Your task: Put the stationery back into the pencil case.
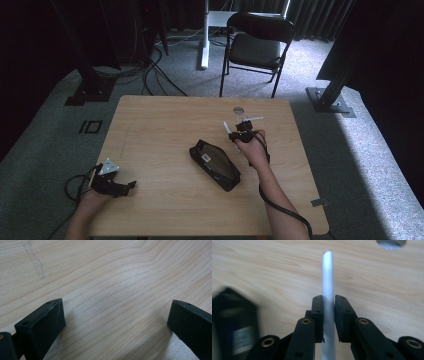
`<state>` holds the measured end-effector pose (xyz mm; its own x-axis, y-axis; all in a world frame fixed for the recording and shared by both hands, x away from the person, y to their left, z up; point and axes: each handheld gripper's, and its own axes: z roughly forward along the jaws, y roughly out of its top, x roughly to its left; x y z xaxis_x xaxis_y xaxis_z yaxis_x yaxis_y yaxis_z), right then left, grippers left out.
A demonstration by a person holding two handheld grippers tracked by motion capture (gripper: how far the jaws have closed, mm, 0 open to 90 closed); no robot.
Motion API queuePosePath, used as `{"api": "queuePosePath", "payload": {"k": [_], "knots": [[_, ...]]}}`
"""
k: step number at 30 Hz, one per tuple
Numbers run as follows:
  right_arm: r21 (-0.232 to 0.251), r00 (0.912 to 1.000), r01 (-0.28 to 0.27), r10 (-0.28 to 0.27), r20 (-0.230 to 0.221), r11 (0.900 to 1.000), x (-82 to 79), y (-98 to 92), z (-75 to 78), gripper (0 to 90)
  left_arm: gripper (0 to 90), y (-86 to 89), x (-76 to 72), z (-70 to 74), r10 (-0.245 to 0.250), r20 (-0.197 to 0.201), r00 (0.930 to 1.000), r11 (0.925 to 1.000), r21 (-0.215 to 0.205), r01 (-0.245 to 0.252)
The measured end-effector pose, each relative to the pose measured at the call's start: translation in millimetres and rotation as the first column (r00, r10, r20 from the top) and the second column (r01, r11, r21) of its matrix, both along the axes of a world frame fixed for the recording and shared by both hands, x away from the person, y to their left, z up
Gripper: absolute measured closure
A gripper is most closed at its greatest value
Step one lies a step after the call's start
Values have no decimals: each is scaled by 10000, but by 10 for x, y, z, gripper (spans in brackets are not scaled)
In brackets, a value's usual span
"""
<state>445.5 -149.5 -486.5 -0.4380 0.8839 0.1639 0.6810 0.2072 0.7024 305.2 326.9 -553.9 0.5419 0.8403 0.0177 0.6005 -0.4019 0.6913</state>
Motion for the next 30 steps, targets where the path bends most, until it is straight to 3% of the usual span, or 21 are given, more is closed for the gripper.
{"api": "queuePosePath", "payload": {"k": [2, 3, 5, 7, 10, 17, 25, 30], "knots": [[51, 9998, -173, 172, 77, 9998, -45, 18, 65, 784, 16, 0, 0, 0, -1, -2, 10000, 10000, 2, 1], [322, 9982, -539, 530, 278, 9980, -141, 68, 190, 784, 16, 0, 0, 0, -2, -1, 10000, 10000, 3, 2], [450, 9941, -1002, 981, 464, 9939, -247, 136, 297, 784, 16, 1, 1, 0, 7, 0, 10000, 10000, 1, -7], [542, 9911, -1263, 1237, 482, 9905, -302, 174, 338, 784, 16, 1, 1, 0, 10, 1, 10000, 10000, 1, -10], [527, 9773, -2093, 2072, 436, 9764, -466, 331, 401, 784, 16, 2, 1, 0, 20, 0, 10000, 10000, 4, -20], [196, 9585, -2848, 2844, 204, 9584, -612, 513, 307, 783, 16, 2, 1, 0, 26, 0, 10000, 10000, 3, -26], [-346, 9557, -2934, 2924, -332, 9554, -691, 536, 164, 784, 16, 2, 1, 0, 24, 2, 10000, 10000, 5, -24], [-961, 9497, -3107, 3046, -732, 9456, -740, 602, 87, 784, 16, 2, 3, 0, 40, -6, 10000, 10000, 2, -40]]}}
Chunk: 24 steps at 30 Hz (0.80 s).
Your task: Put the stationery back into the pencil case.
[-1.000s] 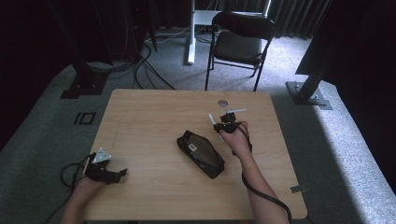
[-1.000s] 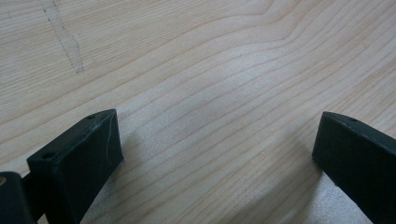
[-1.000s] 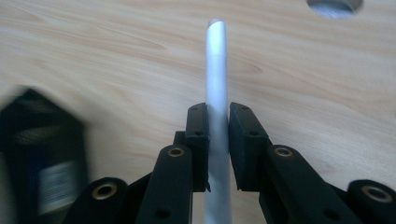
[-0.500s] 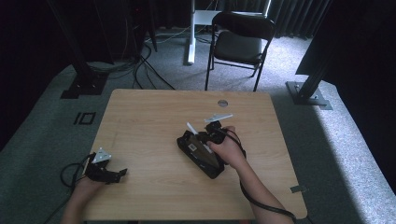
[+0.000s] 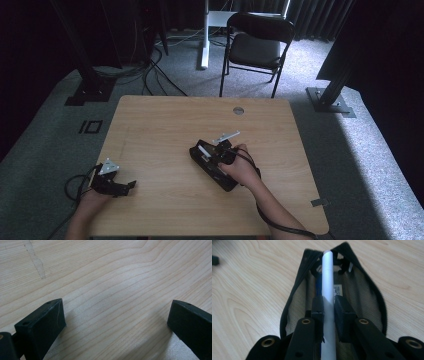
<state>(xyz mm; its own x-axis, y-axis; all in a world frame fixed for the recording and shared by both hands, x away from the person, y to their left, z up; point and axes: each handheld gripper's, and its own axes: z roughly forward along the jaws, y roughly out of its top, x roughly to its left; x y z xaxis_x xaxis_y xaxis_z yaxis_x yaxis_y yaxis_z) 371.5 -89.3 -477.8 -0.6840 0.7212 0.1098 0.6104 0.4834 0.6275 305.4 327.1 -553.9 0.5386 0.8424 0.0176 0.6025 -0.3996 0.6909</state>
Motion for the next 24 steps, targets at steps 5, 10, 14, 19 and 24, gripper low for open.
{"api": "queuePosePath", "payload": {"k": [5, 10, 14, 19, 24], "knots": [[-346, 9994, -188, 178, -295, 9992, 21, 97, -47, 784, 16, 0, 0, 0, 7, 0, 10000, 10000, -2, -7], [-800, 9980, -450, 412, -484, 9958, 52, 167, -100, 783, 16, 0, 0, 0, 4, 1, 10000, 10000, 0, -4], [-764, 9968, -526, 478, -641, 9957, 78, 180, -156, 778, 16, 0, 0, 0, 4, 0, 10000, 10000, 0, -4], [-445, 9975, -417, 391, -584, 9981, 79, 137, -149, 731, 16, 1, 2, 1, 10, -7, 10000, 10000, 5, -10], [278, 9989, -396, 402, -230, 9988, 44, 41, -24, 676, 16, 1, 2, 1, 14, -6, 10000, 10000, 3, -14]]}}
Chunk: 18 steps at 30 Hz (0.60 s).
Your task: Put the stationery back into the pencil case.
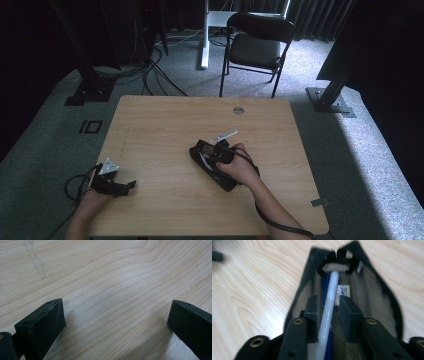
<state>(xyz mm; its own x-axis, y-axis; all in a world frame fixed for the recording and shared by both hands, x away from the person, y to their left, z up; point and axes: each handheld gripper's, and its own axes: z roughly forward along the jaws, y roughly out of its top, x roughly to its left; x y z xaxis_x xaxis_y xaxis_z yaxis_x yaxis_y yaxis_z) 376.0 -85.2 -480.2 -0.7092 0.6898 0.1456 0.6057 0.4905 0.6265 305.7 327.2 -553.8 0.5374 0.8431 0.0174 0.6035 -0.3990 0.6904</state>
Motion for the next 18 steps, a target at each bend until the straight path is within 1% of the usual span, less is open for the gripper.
{"api": "queuePosePath", "payload": {"k": [2, 3, 5, 6, 8, 9, 10, 12, 13, 14, 15, 16, 17, 18], "knots": [[496, 9997, 86, -98, 226, 9987, -12, -65, 66, 630, 16, 0, 0, 0, 0, -1, 10000, 10000, 0, 0], [706, 9991, 184, -210, 367, 9973, -12, -106, 100, 622, 16, 0, 0, 0, 5, 2, 10000, 10000, -5, -5], [1067, 9975, 376, -437, 557, 9936, -4, -198, 159, 589, 16, 0, 0, 0, 3, 3, 10000, 10000, -4, -3], [1181, 9952, 546, -636, 741, 9915, 5, -261, 187, 587, 16, 0, 0, 0, -1, 2, 10000, 10000, -2, 1], [1213, 9941, 644, -743, 789, 9905, 13, -299, 200, 578, 16, 0, 0, 0, 0, -1, 10000, 10000, 0, 0], [1313, 9924, 797, -911, 827, 9881, 26, -349, 212, 572, 16, 0, 0, 0, 0, -1, 10000, 10000, 0, 0], [1415, 9882, 1034, -1179, 981, 9845, 58, -457, 217, 563, 16, 0, 0, 0, 5, 1, 10000, 10000, -5, -5], [1510, 9829, 1318, -1490, 1085, 9797, 80, -543, 211, 551, 16, 0, 0, 0, -1, -2, 10000, 10000, 2, 1], [1510, 9829, 1318, -1490, 1085, 9797, 80, -543, 211, 551, 16, 0, 0, 0, -1, -2, 10000, 10000, 2, 1], [1572, 9790, 1500, -1688, 1142, 9761, 99, -625, 190, 524, 16, 0, 0, 0, 5, 0, 10000, 10000, -6, -5], [1572, 9790, 1500, -1688, 1142, 9761, 99, -625, 190, 524, 16, 0, 0, 0, -1, -1, 10000, 10000, 1, 1], [1613, 9767, 1620, -1815, 1148, 9735, 107, -667, 175, 522, 16, 0, 0, 0, -1, 0, 10000, 10000, 1, 1], [1544, 9740, 1738, -1929, 1186, 9726, 117, -722, 149, 506, 16, 0, 0, 0, 1, 0, 10000, 10000, 1, -1], [1482, 9684, 1933, -2129, 1300, 9699, 127, -791, 114, 500, 16, 0, 0, 0, -1, 0, 10000, 10000, 2, 1]]}}
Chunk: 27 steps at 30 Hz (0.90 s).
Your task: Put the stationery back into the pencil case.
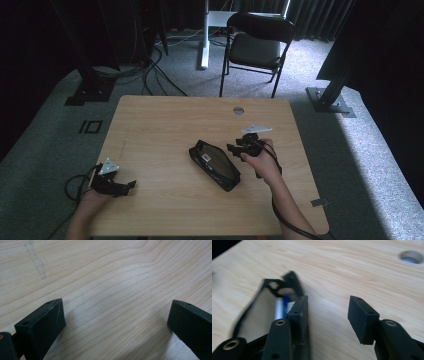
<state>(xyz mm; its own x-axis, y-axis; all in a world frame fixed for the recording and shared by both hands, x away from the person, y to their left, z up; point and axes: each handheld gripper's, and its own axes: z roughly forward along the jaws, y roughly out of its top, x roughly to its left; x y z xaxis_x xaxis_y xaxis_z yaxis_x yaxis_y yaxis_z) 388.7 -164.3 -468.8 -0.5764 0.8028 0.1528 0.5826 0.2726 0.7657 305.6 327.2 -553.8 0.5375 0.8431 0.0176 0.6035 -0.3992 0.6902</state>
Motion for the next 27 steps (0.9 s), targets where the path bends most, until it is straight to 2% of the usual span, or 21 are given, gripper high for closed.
{"api": "queuePosePath", "payload": {"k": [5, 6, 12, 18, 20, 23, 25, 26, 27], "knots": [[-25, 9984, 567, -567, 45, 9984, 12, -202, -96, 464, 16, -1, 0, 0, 5, 3, 10000, 10000, -7, -5], [-14, 9960, 893, -892, 54, 9960, 11, -302, -145, 444, 16, 0, 0, 0, 2, 1, 10000, 10000, -3, -2], [-98, 9845, 1747, -1745, 146, 9846, -16, -575, -276, 414, 16, -1, 0, -1, 8, 5, 10000, 10000, -10, -8], [-195, 9723, 2334, -2331, 168, 9722, -65, -790, -402, 366, 16, -1, 0, -1, 8, 3, 10000, 10000, -11, -8], [-203, 9651, 2614, -2610, 203, 9650, -88, -848, -448, 345, 16, -1, 0, -1, 7, 4, 10000, 10000, -9, -7], [-258, 9452, 3260, -3254, 271, 9450, -123, -942, -520, 329, 16, 0, 0, 0, 2, 0, 10000, 10000, -1, -2], [-541, 9321, 3616, -3597, 420, 9307, -150, -1003, -567, 319, 16, 0, 0, 0, 2, 2, 10000, 10000, -4, -2], [-541, 9321, 3616, -3597, 420, 9307, -150, -1003, -567, 319, 16, 0, 0, 0, 2, 2, 10000, 10000, -4, -2], [-597, 9261, 3769, -3750, 400, 9243, -168, -1042, -597, 316, 16, 0, 0, 0, 1, 0, 10000, 10000, -4, -1]]}}
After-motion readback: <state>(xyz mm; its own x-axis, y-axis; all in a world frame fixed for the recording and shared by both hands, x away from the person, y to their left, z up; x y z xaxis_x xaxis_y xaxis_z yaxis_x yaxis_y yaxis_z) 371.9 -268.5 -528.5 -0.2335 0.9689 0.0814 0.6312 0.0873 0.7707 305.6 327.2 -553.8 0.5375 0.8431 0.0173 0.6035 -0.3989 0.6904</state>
